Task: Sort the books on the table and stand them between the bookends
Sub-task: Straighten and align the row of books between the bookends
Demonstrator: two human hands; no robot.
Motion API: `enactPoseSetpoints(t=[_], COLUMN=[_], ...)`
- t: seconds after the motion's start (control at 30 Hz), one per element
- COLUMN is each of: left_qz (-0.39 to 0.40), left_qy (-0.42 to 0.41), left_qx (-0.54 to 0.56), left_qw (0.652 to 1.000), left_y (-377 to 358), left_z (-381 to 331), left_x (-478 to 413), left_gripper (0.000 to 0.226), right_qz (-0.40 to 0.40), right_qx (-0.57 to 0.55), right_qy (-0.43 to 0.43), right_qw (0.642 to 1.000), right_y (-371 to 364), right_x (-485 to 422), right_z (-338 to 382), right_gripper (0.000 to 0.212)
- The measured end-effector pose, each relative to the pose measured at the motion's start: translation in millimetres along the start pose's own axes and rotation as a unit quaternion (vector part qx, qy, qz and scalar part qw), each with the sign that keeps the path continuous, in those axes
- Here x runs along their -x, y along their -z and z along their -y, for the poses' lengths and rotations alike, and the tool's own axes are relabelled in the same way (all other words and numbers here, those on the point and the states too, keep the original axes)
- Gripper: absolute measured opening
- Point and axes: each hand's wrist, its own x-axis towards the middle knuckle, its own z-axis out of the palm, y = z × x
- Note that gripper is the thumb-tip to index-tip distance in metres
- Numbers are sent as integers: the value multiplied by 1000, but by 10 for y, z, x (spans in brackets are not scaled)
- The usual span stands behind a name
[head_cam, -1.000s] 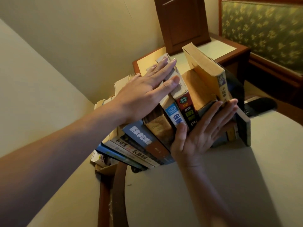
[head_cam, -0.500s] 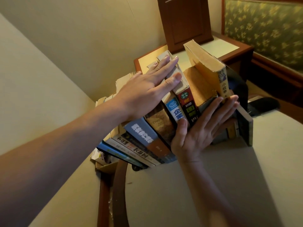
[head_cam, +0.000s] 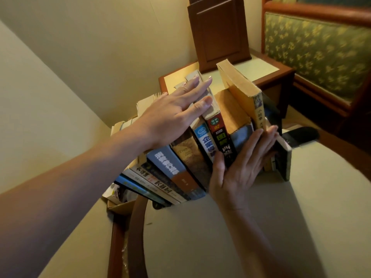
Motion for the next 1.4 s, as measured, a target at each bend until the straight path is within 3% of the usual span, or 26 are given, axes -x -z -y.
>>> enactPoseSetpoints(t=[0.3,0.57,0.8,1.0,1.27,1.4], left_qz=[13,3,-1,2,-3,1], left_qy=[17,24,31,37,45,52], left_qx=[-7,-17,-16,-26,-30,-46], left_qw=[1000,1000,999,999,999,998], left_y=[9,-16,-33,-28,-11,-9], left_z=[-109,-67,-57,-49,-80,-93], left_x=[-7,-22,-51,-38,-29,-15], left_gripper=[64,66,81,80,78,98], right_qz=[75,100,180,230,242,263], right_qx=[10,12,3,5,-18,84], right_qy=[55,46,80,88,139,190], right_qw=[996,994,980,969,960,942], right_y=[312,246,505,595,920,903], right_x=[-230,-214,-426,-467,-786,-1161], right_z=[7,79,77,101,33,206], right_gripper=[93,81,89,89,72,57])
